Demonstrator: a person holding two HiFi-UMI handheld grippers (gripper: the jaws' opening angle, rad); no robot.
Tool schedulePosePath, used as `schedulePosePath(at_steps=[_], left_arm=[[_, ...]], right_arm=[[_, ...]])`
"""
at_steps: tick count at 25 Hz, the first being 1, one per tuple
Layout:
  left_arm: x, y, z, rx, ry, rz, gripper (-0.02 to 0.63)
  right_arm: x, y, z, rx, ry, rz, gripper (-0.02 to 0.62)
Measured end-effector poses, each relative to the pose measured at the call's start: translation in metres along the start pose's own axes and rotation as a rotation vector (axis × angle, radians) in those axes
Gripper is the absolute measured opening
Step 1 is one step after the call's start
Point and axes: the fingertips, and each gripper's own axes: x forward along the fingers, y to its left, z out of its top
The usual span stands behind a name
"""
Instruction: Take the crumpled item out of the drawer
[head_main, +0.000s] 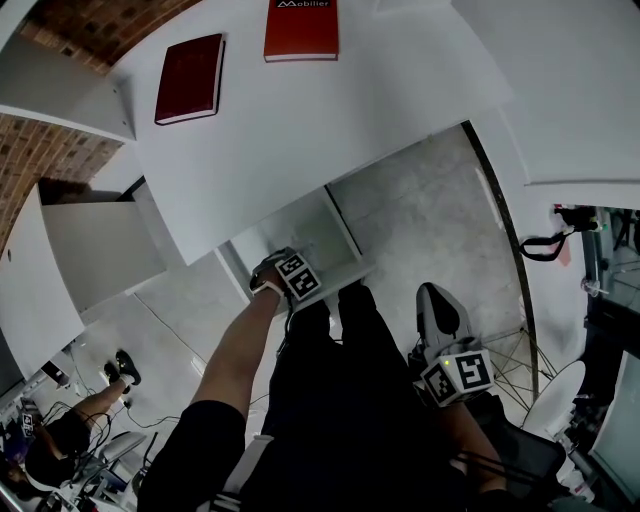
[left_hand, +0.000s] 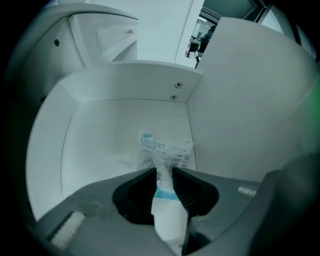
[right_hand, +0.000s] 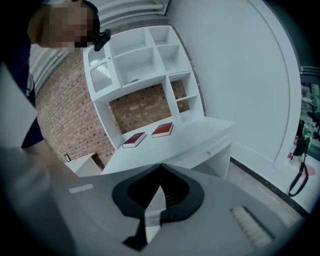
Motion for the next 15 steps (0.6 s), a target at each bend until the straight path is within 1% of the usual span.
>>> schedulePosePath(at_steps=[3, 5, 7, 8, 12, 15], left_arm=[[0.005, 0.000, 0.004, -0.013, -0.016, 0.000, 0.110], [0.003, 0.003, 0.004, -0.023, -0.028, 0.001, 0.095], [-0.001, 0.004, 0.003, -0.039, -0.048, 0.005, 0.031], [-0.004, 0.004, 0.003, -0.046, -0.060, 0.006, 0.012], [-0.016, 0.001, 0.001, -0.065, -0.104, 0.011, 0.006], [-0.030, 0.004, 0.002, -0.069, -0.142, 0.035, 0.006]], right_arm=[[-0.001, 0.006, -0.010, -0.004, 0.024, 0.016, 0.003], [0.000, 0.010, -0.015, -0.007, 0.033, 0.025, 0.003], [0.002, 0.016, -0.016, -0.016, 0.036, 0.035, 0.003], [0.003, 0.018, -0.014, -0.021, 0.034, 0.040, 0.003], [0.006, 0.025, -0.009, -0.038, 0.025, 0.060, 0.003], [0.008, 0.032, -0.011, -0.045, 0.027, 0.080, 0.003]])
